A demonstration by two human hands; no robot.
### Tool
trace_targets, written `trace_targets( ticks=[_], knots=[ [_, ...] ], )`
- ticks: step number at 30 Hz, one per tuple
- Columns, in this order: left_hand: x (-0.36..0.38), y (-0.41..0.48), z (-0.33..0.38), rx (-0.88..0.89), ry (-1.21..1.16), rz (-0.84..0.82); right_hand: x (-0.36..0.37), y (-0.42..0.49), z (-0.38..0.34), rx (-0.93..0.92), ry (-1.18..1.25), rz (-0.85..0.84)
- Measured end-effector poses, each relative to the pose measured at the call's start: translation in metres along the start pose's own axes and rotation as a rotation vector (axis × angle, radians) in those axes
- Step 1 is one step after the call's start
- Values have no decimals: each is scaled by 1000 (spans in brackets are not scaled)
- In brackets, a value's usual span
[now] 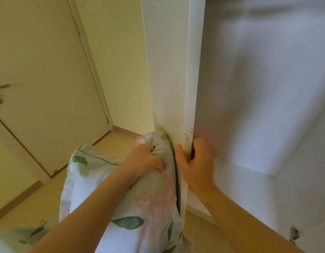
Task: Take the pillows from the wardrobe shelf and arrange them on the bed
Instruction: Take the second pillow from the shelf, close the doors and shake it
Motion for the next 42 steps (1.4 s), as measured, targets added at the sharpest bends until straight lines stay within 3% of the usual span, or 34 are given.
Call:
trace_targets(
  ticks=[8,14,29,33,39,42],
  knots=[
    [46,16,44,99,15,-3,-66,25,62,202,-84,55],
    [75,31,65,125,5,29,-95,60,105,328,-84,-53],
    [89,59,94,213,15,-41,-104,103,162,478,-92,-66],
    [86,68,96,216,1,-106,-101,104,163,514,-132,-7],
    [83,73,95,313,36,-232,-89,100,144,656,-59,294],
    [87,70,96,402,73,-341,-89,85,130,718,-77,326]
  ],
)
Point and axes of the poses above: each hand's wrist, its own y-axis towards the middle knuckle, its own x-axis out of the palm, z = x × y, the point moved 2 cm from there along y, towards the middle knuckle, and after that the axes turned 10 degrees about -x, right-handed, at the moved point
